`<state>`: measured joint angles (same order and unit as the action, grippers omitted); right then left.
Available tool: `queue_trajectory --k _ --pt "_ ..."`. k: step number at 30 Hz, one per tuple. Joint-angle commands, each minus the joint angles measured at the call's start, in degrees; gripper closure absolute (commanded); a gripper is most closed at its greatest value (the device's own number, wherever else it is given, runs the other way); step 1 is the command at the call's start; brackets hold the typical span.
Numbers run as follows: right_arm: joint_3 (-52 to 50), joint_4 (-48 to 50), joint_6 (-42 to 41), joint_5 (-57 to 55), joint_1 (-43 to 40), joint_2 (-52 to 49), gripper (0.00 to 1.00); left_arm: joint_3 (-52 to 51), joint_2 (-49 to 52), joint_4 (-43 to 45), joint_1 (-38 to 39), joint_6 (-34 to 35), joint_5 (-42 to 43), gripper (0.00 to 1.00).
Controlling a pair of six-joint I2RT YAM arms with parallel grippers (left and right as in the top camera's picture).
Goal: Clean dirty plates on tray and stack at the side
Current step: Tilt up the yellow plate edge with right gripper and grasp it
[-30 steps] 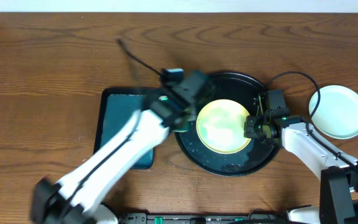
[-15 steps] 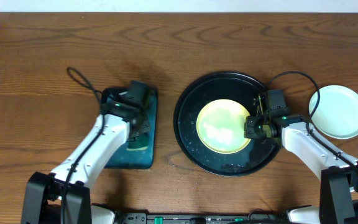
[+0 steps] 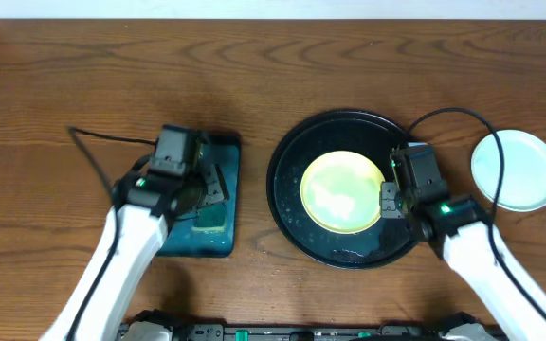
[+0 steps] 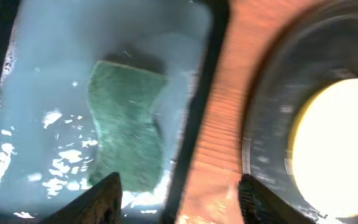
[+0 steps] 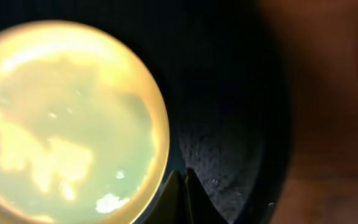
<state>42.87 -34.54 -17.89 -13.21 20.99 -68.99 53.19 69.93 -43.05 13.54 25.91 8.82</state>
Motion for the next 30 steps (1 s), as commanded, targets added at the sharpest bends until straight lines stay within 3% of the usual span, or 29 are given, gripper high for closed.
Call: queue_trajectory --k 1,3,6,8,10,16,20,24,26,30 --pt "1.3 0.0 0.3 -4.9 1.9 3.7 0.99 1.4 -6.7 -0.9 -0.2 -0.8 3.5 0.35" --pt "1.2 -0.4 0.1 -1.3 1.4 3.5 0.99 1.4 -9.7 -1.4 -0.2 -0.8 3.4 0.29" --pt "0.8 -0.6 0.1 1.5 -0.3 0.9 0.75 1.4 -12.2 -1.9 -0.2 -0.8 3.4 0.24" --pt "0.4 0.5 0.0 3.6 -2.4 -2.0 0.67 1.4 -12.8 -1.9 -0.2 -0.8 3.4 0.19" --pt "0.4 2.4 0.7 8.5 -5.2 -6.1 0.66 1.4 -12.7 -1.9 -0.2 -0.8 3.4 0.19" --pt "0.4 9.5 3.8 21.0 -11.9 -17.1 0.68 1.4 -11.9 -1.9 -0.2 -0.8 3.4 0.18" --pt "0.4 14.3 5.8 29.3 -13.8 -22.0 0.78 1.4 -11.7 -1.9 -0.2 -0.8 3.4 0.18" --pt "0.4 15.6 5.8 29.3 -13.8 -25.1 0.85 1.4 -11.6 -1.9 -0.2 -0.8 3.4 0.18" --pt "0.4 16.2 8.0 26.8 -13.8 -27.3 0.99 1.4 -11.6 -1.9 -0.2 -0.8 3.4 0.18" --pt "0.9 14.9 8.1 23.4 -13.8 -26.0 0.99 1.4 -11.6 -1.9 -0.2 -0.8 3.4 0.18"
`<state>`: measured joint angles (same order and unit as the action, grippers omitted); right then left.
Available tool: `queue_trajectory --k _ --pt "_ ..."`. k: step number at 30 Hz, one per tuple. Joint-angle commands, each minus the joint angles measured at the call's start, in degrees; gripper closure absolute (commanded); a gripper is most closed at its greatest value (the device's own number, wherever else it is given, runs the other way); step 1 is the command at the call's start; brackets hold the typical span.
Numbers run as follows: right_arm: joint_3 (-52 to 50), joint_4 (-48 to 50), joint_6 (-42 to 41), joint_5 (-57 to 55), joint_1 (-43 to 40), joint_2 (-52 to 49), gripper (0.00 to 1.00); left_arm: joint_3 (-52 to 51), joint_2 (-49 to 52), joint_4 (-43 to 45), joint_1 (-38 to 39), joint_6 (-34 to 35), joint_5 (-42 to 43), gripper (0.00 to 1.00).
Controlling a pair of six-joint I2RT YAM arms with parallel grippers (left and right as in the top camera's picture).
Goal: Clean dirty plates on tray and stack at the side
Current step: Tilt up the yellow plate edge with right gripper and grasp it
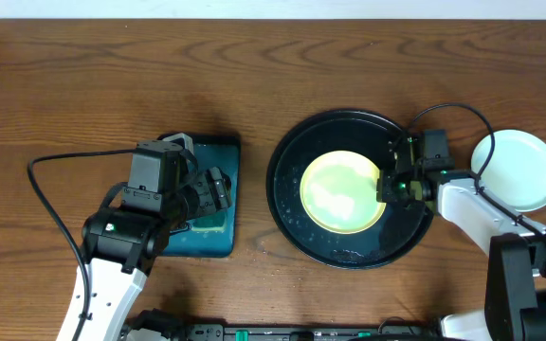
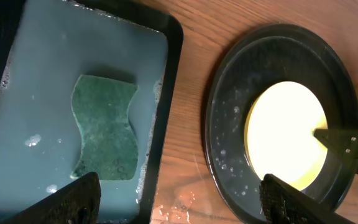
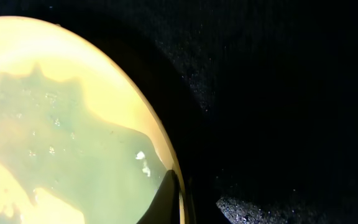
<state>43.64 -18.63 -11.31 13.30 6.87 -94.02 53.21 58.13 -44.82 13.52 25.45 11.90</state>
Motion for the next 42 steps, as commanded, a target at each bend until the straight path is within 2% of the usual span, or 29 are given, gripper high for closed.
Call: queue_trajectory --k 1,6,10,12,19,28,36,42 --pt "0.4 -1.6 1.5 -3.1 0.5 0.4 0.99 1.4 0.2 -0.1 -0.2 -0.3 0.3 0.18" --pt "1.5 -4.9 1.5 -9.5 3.8 11.4 0.99 1.3 0.2 -0.1 -0.2 -0.3 0.3 0.18" --pt "1.6 -7.9 1.6 -21.4 9.0 21.2 0.99 1.4 0.2 -0.1 -0.2 -0.3 0.3 0.18" --pt "1.6 -7.6 3.2 -33.8 15.8 26.2 0.99 1.3 0.2 -0.1 -0.2 -0.3 0.3 0.18" --pt "1.6 -5.6 6.8 -63.6 28.6 27.4 0.99 1.4 0.2 -0.1 -0.2 -0.3 0.3 0.18" --pt "1.6 4.9 21.8 -85.9 43.3 27.4 0.99 1.3 0.2 -0.1 -0.2 -0.3 0.3 0.17" --pt "1.6 12.9 35.0 -93.0 49.2 27.4 0.99 1.3 0.2 -0.1 -0.2 -0.3 0.3 0.17" --pt "1.6 15.1 35.8 -93.0 50.2 27.4 0.99 1.3 0.2 -0.1 -0.2 -0.3 0.3 0.17"
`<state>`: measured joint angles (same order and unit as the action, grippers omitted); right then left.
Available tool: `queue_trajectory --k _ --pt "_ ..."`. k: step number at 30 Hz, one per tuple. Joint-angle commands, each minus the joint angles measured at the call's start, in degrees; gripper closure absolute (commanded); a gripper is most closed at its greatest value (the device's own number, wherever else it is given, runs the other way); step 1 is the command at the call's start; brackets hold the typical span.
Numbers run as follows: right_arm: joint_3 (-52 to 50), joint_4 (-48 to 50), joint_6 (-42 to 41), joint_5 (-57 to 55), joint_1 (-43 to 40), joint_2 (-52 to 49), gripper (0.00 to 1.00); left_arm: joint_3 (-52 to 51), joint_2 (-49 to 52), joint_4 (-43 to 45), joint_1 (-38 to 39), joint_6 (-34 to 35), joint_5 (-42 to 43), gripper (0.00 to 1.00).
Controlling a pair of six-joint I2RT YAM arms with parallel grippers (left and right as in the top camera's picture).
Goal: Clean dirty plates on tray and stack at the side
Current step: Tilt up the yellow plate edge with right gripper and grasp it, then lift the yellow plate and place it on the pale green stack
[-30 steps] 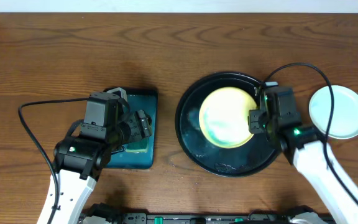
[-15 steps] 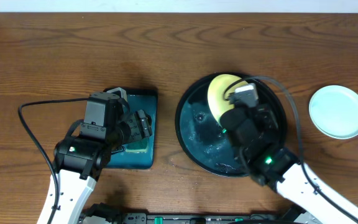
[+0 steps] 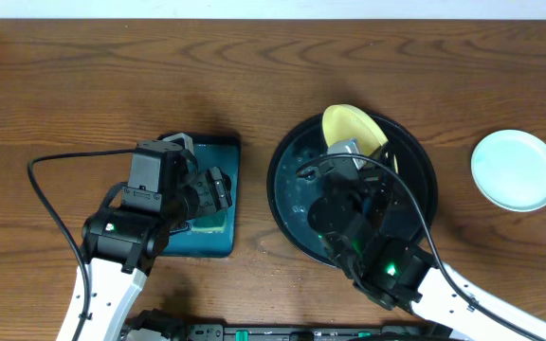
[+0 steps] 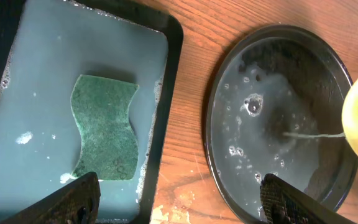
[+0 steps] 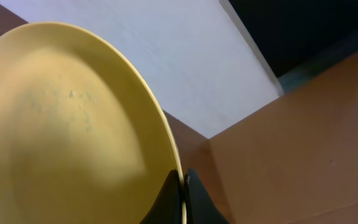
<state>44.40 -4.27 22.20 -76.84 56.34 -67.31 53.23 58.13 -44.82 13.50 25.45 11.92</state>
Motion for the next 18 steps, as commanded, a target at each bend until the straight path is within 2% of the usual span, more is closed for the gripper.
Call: queue_trajectory --k 1,18 --pt "0.8 0.8 2.4 -2.9 0.8 0.7 0.99 1.3 0.2 -0.1 -0.2 -0.3 0.3 0.17" --pt "0.8 0.9 2.8 -2.9 0.7 0.7 0.99 1.3 0.2 -0.1 -0.2 -0.3 0.3 0.17"
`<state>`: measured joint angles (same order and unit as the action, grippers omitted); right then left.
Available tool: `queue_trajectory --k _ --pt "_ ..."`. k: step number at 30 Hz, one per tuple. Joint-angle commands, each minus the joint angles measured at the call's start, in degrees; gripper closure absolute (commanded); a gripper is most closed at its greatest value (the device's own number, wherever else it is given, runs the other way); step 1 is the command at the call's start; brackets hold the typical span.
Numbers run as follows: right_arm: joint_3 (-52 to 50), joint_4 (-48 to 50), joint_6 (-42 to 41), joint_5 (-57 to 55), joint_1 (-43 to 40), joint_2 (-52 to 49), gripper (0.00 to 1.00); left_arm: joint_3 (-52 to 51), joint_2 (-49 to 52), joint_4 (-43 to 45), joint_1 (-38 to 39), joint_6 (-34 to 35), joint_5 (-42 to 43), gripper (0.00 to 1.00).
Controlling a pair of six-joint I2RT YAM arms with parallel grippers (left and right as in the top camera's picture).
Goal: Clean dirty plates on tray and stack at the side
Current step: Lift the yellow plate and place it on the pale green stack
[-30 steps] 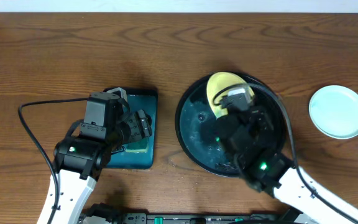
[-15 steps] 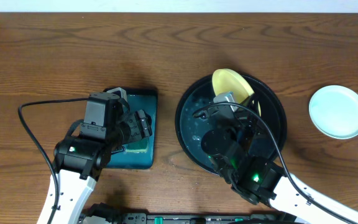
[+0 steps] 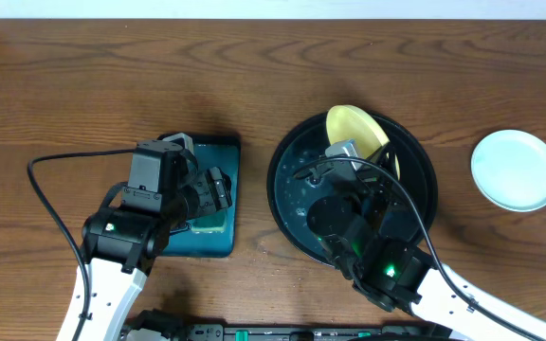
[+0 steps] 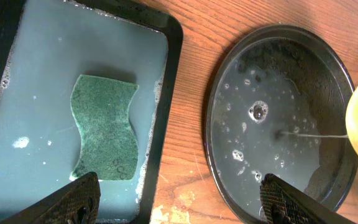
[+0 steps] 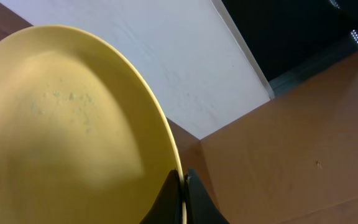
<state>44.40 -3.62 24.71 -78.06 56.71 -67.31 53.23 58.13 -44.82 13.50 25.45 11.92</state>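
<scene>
My right gripper (image 5: 183,177) is shut on the rim of the yellow plate (image 5: 73,124) and holds it tipped up on edge. Overhead, the yellow plate (image 3: 360,133) hangs over the back of the round black tray (image 3: 282,189). A thin stream runs from it into the wet round tray (image 4: 211,124). My left gripper (image 4: 179,199) is open and holds nothing, above the strip of table between the two trays. The green sponge (image 4: 104,127) lies in soapy water.
A rectangular dark tray (image 4: 174,81) holds the sponge and water at the left. A light blue plate (image 3: 515,169) lies on the table at the far right. The right arm (image 3: 387,265) reaches over the front of the round tray.
The yellow plate stays tipped up in my right gripper, shifted only slightly. More drops and bubbles show in the round tray's water. The left arm has not moved.
The yellow plate lay flat in the round tray, my right gripper shut on its rim, my left gripper low over the sponge tray. Then the left gripper was higher, open and empty. Later the plate stood on edge over the tray's back, draining, as now.
</scene>
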Motion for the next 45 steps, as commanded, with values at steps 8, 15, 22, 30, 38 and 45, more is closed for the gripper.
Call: queue_trajectory --k 8,15,22,30,38,45 --pt "0.8 0.2 -3.1 0.3 -0.6 0.7 0.99 1.3 0.2 -0.1 -0.2 -0.3 0.3 0.17" --pt "0.8 0.2 -3.9 1.8 -1.5 0.7 0.99 1.3 0.2 -0.1 -0.2 -0.3 0.3 0.17" --pt "0.8 -0.5 -6.8 5.0 -3.0 0.5 0.99 1.3 0.2 -0.1 -0.2 -0.3 0.3 0.17" --pt "0.8 -6.1 -14.8 12.7 -4.2 0.5 0.99 1.3 0.2 -0.1 -0.2 -0.3 0.3 0.17" --pt "0.8 -20.7 -40.7 45.7 -15.8 0.6 0.99 1.3 0.2 -0.1 -0.2 -0.3 0.3 0.17" --pt "1.7 -21.1 -44.5 78.9 -39.6 0.6 0.99 1.3 0.2 -0.1 -0.2 -0.3 0.3 0.17"
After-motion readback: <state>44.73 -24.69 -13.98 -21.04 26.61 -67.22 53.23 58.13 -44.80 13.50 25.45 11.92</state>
